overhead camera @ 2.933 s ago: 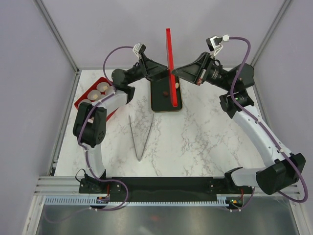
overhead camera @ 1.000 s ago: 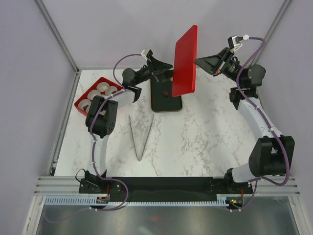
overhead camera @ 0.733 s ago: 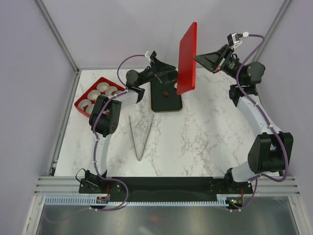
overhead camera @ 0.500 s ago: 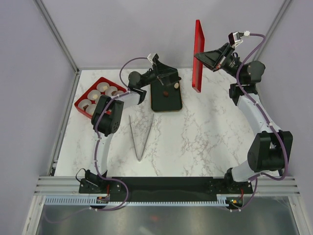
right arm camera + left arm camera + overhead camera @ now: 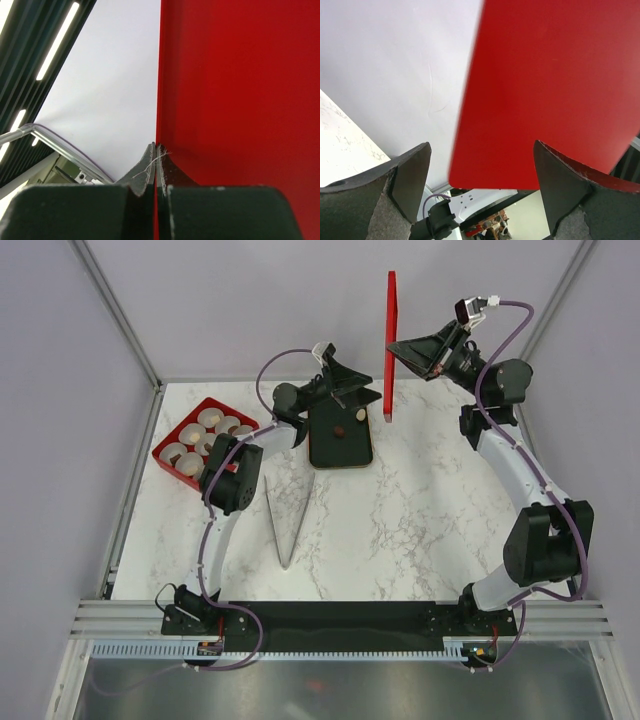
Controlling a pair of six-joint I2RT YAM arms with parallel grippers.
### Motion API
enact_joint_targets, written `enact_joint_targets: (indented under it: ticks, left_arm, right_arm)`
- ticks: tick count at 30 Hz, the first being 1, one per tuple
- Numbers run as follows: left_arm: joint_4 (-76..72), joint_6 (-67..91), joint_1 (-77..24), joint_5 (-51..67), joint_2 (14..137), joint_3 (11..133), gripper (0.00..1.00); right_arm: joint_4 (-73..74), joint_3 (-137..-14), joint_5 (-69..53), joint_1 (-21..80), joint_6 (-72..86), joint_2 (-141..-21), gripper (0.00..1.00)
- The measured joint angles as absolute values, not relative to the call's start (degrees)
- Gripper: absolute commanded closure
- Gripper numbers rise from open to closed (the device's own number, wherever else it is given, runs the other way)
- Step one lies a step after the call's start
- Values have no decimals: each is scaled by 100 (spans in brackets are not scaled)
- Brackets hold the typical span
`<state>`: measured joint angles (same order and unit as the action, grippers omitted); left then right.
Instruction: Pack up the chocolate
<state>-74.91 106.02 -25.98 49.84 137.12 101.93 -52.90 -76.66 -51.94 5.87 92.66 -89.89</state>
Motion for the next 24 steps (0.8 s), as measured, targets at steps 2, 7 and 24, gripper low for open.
enact_joint_targets:
  ticks: [2, 7, 24]
  left_arm:
    - [-7491, 10604, -2620, 4984, 13819, 10342, 9]
    - [-7500, 10608, -2628, 4987, 13909, 10464, 9]
    - [-7303, 10895, -2781, 4954, 13987, 10855, 11]
  right_arm:
    - [-5286, -7771, -5157, 639, 9266, -8989, 100]
    - [-5271, -7926, -5116, 729, 9266, -8989, 100]
    - [-7234, -7013, -4923, 543, 10814, -9459, 100]
